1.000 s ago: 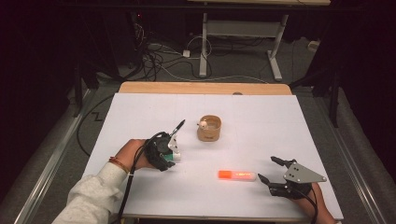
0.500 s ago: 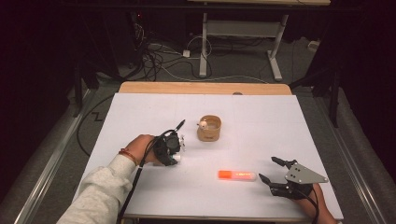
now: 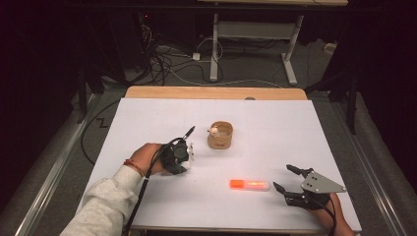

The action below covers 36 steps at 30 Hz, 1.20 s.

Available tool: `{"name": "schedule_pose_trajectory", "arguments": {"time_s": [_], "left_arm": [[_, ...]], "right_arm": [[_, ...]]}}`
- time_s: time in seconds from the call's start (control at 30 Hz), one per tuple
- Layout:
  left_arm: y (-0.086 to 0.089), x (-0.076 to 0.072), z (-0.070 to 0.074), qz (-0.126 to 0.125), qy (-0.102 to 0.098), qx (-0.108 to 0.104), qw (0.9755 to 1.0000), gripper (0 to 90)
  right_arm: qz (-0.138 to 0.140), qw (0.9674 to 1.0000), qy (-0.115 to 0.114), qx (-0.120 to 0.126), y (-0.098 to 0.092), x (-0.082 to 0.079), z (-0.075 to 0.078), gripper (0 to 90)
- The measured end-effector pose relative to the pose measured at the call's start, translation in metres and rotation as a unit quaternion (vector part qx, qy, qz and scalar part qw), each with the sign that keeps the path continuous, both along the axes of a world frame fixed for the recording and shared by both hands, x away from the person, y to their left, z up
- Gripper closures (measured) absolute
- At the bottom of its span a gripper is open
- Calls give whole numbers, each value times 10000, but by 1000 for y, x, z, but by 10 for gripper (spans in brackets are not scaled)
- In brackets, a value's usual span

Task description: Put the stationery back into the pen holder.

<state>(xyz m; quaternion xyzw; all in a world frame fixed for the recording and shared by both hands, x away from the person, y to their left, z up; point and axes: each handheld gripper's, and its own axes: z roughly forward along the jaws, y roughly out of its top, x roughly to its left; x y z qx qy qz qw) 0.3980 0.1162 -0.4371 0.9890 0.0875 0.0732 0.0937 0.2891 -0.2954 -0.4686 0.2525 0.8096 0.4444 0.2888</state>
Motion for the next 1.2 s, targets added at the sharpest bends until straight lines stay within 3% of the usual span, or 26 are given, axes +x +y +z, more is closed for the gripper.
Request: {"name": "schedule_pose_trajectory", "arguments": {"time_s": [0.17, 0.33, 0.47, 0.57, 0.63, 0.87, 1.07, 1.13, 1.2], "left_arm": [[9, -11, 12, 55, -264, -434, 9987, 628], [19, -21, 20, 197, -453, -806, 9955, 628], [27, -27, 24, 313, -526, -1199, 9909, 628], [32, -30, 24, 437, -674, -1354, 9875, 628], [35, -32, 25, 525, -764, -1520, 9840, 628], [47, -38, 29, 788, -1047, -2225, 9661, 628], [53, -35, 30, 1033, -1240, -2847, 9450, 629], [53, -34, 30, 1144, -1363, -3042, 9358, 629], [54, -33, 31, 1178, -1353, -3248, 9286, 629]], "right_arm": [[-27, 10000, -24, 21, -1, 0, 1, 282], [-47, 10000, -32, 57, -2, 0, 1, 282], [-52, 10000, -36, 52, -2, 0, 1, 282], [-61, 10000, -30, 39, -1, 0, 1, 282], [-55, 10000, -24, 50, -1, 0, 1, 282], [-70, 10000, -35, 51, -2, 0, 1, 283], [-81, 9999, -41, 45, -1, 0, 1, 282], [-76, 9999, -45, 49, -1, 0, 1, 283], [-86, 9999, -42, 56, -2, 0, 1, 282]]}}
